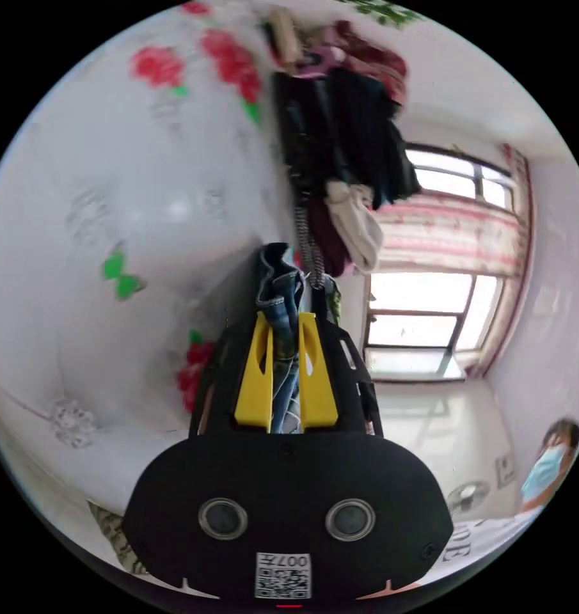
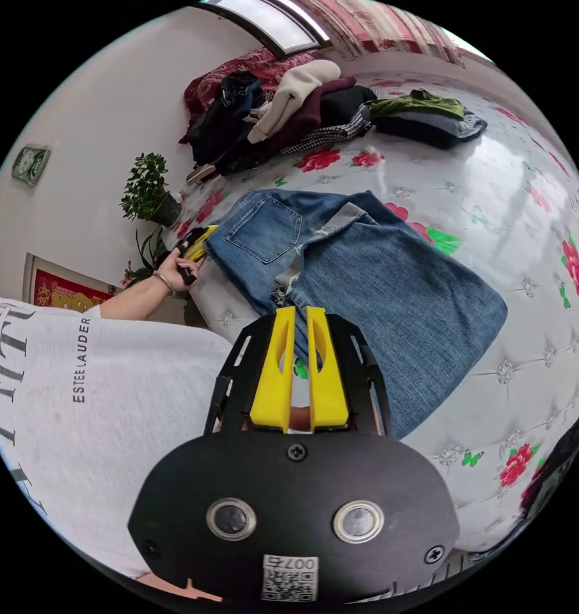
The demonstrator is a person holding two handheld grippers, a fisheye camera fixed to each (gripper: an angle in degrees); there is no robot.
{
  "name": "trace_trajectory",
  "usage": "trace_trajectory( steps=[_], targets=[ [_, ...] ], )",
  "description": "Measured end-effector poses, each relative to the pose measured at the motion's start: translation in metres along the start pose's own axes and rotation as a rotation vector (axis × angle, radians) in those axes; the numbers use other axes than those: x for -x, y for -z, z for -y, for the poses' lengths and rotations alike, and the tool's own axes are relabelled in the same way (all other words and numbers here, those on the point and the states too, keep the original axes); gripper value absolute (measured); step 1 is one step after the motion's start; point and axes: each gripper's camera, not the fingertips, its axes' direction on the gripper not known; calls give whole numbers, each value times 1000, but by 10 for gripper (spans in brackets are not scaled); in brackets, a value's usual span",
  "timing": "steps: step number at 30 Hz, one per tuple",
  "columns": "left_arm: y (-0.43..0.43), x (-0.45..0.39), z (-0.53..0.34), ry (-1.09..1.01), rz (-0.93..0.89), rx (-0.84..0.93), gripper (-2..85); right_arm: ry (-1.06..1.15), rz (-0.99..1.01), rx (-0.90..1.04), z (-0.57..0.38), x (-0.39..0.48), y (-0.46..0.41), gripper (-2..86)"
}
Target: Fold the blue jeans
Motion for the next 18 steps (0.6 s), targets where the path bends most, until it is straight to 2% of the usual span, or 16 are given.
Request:
trace_trajectory(
  steps=[6,8,9,11,14,18],
  targets=[
    [-58,-147,-69,-593,-50,294,60,-194,-8,-146,-37,-47,54,7],
    [-94,-189,-127,-830,-73,448,61,-257,-14,-192,-52,-62,69,8],
    [-105,-196,-144,-884,-81,494,61,-300,-18,-223,-62,-72,78,9],
    [-153,-202,-216,-1049,-125,727,67,-367,-16,-261,-77,-87,88,14],
    [-217,-167,-294,-1105,-75,1042,80,-472,27,-319,-102,-112,99,35],
    [-236,-142,-311,-1037,-48,1066,76,-573,111,-379,-128,-136,107,61]
  ],
)
